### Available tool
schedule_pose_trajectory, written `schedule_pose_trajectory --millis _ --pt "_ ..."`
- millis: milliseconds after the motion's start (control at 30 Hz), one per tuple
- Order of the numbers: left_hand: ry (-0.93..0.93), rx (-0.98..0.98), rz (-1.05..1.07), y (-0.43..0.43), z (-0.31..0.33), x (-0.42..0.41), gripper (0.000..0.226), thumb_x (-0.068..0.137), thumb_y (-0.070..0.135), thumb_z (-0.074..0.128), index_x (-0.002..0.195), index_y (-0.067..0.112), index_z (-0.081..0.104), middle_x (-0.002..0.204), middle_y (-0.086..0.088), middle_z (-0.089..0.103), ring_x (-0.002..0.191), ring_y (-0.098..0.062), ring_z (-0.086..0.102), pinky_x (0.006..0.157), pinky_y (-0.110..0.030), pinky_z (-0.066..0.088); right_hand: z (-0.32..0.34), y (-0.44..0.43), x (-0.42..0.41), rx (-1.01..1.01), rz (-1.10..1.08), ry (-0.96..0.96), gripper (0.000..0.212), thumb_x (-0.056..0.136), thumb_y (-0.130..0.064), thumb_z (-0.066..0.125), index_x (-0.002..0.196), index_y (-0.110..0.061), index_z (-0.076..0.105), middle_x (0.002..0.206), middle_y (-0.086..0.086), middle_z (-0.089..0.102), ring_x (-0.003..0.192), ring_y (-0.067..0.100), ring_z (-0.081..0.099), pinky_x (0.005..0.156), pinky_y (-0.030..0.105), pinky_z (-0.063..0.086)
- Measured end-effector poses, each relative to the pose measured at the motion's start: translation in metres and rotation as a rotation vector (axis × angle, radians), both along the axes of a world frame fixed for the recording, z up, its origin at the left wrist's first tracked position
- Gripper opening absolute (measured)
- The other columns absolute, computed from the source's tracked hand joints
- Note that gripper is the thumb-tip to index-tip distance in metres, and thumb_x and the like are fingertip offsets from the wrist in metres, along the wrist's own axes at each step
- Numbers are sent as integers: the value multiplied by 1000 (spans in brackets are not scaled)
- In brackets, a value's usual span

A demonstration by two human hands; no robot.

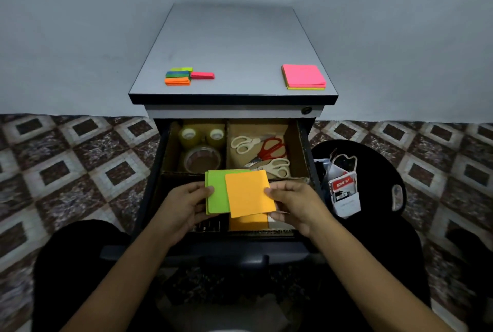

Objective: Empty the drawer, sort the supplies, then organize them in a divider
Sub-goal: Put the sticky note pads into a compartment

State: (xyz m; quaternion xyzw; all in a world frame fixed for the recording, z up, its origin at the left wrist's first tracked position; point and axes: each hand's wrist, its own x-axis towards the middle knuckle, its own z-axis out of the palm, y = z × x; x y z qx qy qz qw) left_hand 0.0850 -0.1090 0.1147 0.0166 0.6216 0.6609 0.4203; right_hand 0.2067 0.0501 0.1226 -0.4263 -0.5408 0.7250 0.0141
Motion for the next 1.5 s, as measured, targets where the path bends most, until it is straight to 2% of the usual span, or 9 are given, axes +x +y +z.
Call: schedule_pose_trajectory --millis 100,400,533,600,767,1067,1233,1400,1500 --pt "0 16 96 -5 -2 -6 13 95 5 47 95 6 60 88 -11 67 79 -21 63 59 -26 57 2 13 9 39 35 -22 13 91 0 56 85 -11 59 49 -4 59 48 7 54 58 25 49" --pt "-11 59 230 -9 -8 -14 14 95 4 46 94 6 60 88 -8 66 81 -20 62 55 -22 57 -13 27 12 325 281 -249 12 86 7 58 83 -4 55 71 8 56 60 15 54 47 21 49" --pt "-9 64 221 -9 -9 -13 14 95 4 46 93 7 59 90 -9 65 81 -20 62 55 -22 57 -33 19 -6 455 329 -331 18 83 2 65 70 -10 58 68 6 58 59 13 55 58 25 50" --pt "-12 66 219 -10 -9 -13 14 95 5 46 93 7 60 90 -9 66 79 -19 63 56 -22 57 -40 17 -13 587 389 -396 6 83 -7 66 77 -7 65 66 3 61 61 10 57 64 24 50" --pt "-15 69 212 -9 -10 -14 14 94 4 47 92 7 60 89 -9 67 71 -16 67 56 -23 58 -54 12 -19 748 417 -428 16 82 -13 64 91 -1 67 90 15 70 87 28 67 83 40 55" --pt "-8 62 188 -9 -8 -12 14 95 4 46 94 7 59 92 -11 65 82 -21 63 57 -22 57 -56 12 -16 696 418 -434 16 80 -10 69 92 1 70 90 15 71 85 24 68 81 35 55" --pt "-4 51 181 -9 -7 -11 14 95 4 46 93 7 60 91 -10 66 81 -20 63 58 -22 58 -51 12 -14 621 386 -421 15 79 -6 70 88 5 70 89 20 71 85 29 69 84 43 55" --pt "4 38 109 -7 -3 -9 13 94 5 48 93 8 61 88 -9 67 77 -18 65 58 -23 58 -31 6 -9 694 349 -309 22 95 -18 53 83 -7 68 74 5 64 63 14 61 58 20 50" --pt "-5 39 43 -2 0 -4 11 92 6 50 92 8 61 82 -7 69 67 -13 69 56 -23 57 -13 -1 -9 304 161 -75 26 98 -27 46 83 -12 62 73 3 60 62 12 56 55 21 48"
